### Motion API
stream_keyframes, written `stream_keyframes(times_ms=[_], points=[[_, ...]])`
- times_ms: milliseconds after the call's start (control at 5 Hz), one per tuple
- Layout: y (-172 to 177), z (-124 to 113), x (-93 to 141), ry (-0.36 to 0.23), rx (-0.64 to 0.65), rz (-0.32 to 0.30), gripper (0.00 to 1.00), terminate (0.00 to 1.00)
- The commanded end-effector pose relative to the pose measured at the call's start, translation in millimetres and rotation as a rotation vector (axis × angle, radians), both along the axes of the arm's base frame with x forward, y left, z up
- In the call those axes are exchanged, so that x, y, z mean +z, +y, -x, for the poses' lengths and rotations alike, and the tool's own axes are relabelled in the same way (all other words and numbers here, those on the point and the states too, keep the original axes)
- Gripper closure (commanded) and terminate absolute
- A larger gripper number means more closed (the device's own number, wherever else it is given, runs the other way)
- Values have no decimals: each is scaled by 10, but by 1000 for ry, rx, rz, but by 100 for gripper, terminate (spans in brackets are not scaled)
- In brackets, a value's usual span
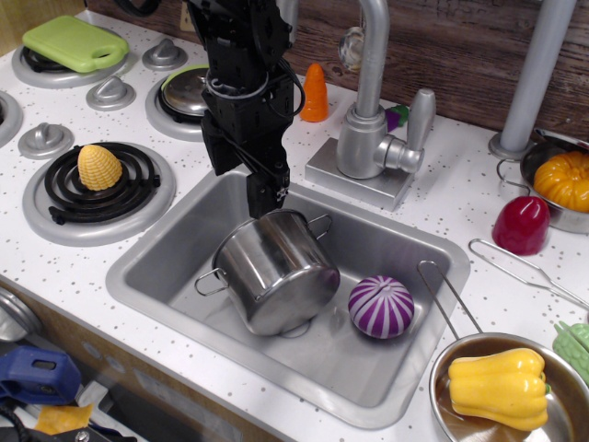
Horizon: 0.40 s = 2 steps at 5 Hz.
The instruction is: Flip pot upright in sink
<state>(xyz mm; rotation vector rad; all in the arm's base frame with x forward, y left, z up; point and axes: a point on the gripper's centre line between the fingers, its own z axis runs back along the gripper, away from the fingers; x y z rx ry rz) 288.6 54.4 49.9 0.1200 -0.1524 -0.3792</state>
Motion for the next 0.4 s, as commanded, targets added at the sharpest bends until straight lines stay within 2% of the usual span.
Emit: stream_keyframes(times_ms=[0, 200], points=[[0, 0, 0, 0, 0, 0, 0, 0], [19, -9, -1, 16, 3, 97, 0, 0]])
